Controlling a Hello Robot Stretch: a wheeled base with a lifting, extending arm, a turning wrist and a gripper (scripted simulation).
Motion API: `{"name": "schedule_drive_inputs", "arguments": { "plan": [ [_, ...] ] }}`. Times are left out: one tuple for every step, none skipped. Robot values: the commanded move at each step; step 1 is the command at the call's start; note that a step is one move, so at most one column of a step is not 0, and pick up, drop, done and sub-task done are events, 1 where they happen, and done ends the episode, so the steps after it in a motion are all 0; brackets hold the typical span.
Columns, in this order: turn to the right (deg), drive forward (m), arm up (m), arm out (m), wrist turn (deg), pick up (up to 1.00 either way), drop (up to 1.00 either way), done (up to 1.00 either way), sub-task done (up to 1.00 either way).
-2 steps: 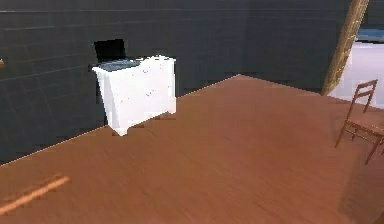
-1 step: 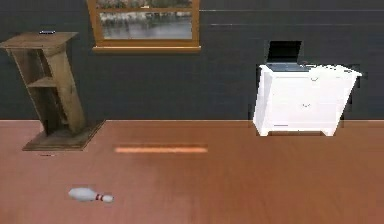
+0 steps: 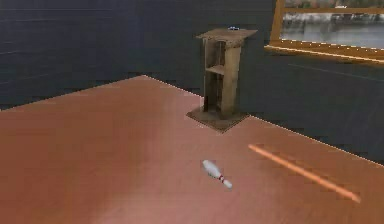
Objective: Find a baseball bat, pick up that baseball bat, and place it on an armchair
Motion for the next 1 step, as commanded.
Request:
{"name": "schedule_drive_inputs", "arguments": {
  "plan": [
    [-45.0, 0.00, 0.00, 0.00, 0.0, 0.00, 0.00, 0.00, 0.00]
  ]
}}
